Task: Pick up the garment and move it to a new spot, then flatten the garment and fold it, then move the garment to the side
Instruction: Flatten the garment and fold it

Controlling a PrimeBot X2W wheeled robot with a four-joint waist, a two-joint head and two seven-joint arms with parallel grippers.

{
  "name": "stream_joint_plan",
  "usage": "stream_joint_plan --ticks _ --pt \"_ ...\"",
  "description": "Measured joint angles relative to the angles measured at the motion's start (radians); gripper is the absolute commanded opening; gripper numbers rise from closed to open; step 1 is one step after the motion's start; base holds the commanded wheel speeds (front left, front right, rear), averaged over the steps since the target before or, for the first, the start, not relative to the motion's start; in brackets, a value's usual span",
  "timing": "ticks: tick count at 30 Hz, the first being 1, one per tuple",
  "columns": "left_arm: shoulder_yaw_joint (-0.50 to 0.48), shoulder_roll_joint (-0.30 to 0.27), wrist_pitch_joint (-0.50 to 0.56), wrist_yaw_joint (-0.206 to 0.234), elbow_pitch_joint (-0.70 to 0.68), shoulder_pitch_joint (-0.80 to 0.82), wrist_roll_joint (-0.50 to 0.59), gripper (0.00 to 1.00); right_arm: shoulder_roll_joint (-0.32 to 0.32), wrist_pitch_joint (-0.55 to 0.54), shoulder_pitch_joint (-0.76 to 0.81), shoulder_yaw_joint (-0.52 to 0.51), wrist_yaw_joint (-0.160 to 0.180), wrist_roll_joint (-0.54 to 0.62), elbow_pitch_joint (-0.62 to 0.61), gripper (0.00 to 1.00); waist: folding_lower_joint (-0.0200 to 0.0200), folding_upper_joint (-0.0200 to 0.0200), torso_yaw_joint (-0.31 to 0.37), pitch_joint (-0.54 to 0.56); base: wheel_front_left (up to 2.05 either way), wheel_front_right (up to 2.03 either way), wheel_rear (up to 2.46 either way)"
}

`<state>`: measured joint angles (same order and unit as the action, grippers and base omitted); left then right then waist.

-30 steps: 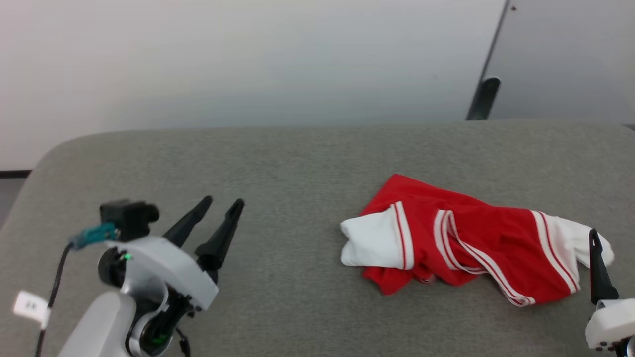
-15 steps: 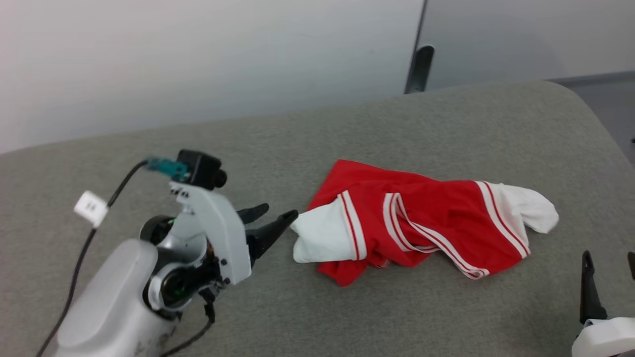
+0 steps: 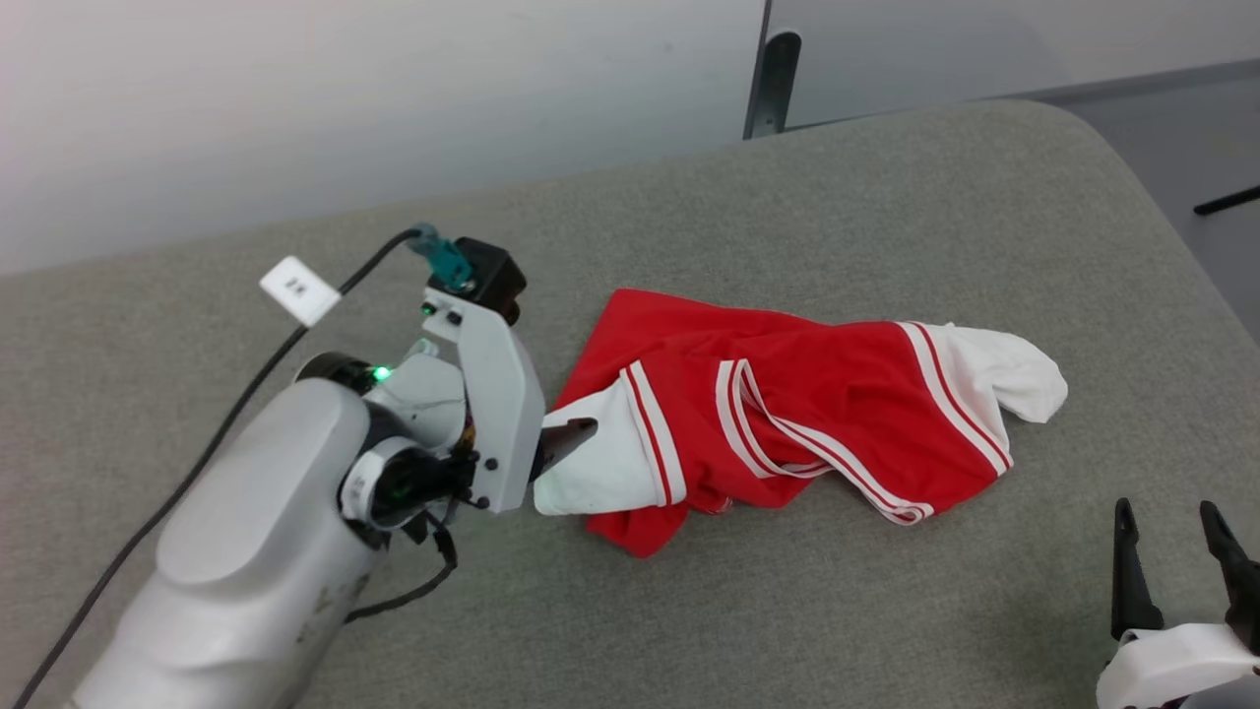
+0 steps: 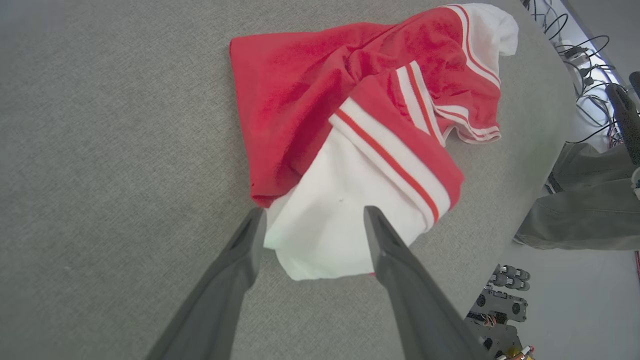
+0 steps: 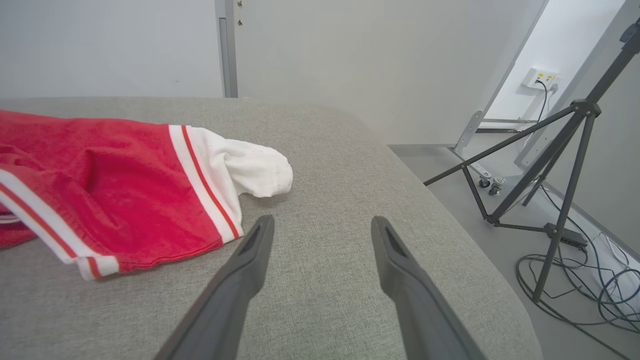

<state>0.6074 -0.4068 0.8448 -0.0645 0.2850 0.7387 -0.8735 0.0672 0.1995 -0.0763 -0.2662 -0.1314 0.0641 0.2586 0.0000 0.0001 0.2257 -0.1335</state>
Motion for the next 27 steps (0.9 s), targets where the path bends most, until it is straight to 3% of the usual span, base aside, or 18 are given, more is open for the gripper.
stream_joint_plan --ticks 16,27 --pt "0.111 0.034 0.063 -0.018 0.168 0.085 0.084 1.0 -0.009 0.029 -0.035 0.008 0.0 -0.011 0.067 1.0 0.0 0.0 0.021 -0.045 0.0 0.0 0.0" --pt "0.115 0.085 0.084 -0.023 0.18 0.087 0.037 1.0 -0.01 0.038 -0.057 0.009 0.0 -0.011 0.085 1.0 0.0 0.0 0.002 -0.052 0.0 0.0 0.0"
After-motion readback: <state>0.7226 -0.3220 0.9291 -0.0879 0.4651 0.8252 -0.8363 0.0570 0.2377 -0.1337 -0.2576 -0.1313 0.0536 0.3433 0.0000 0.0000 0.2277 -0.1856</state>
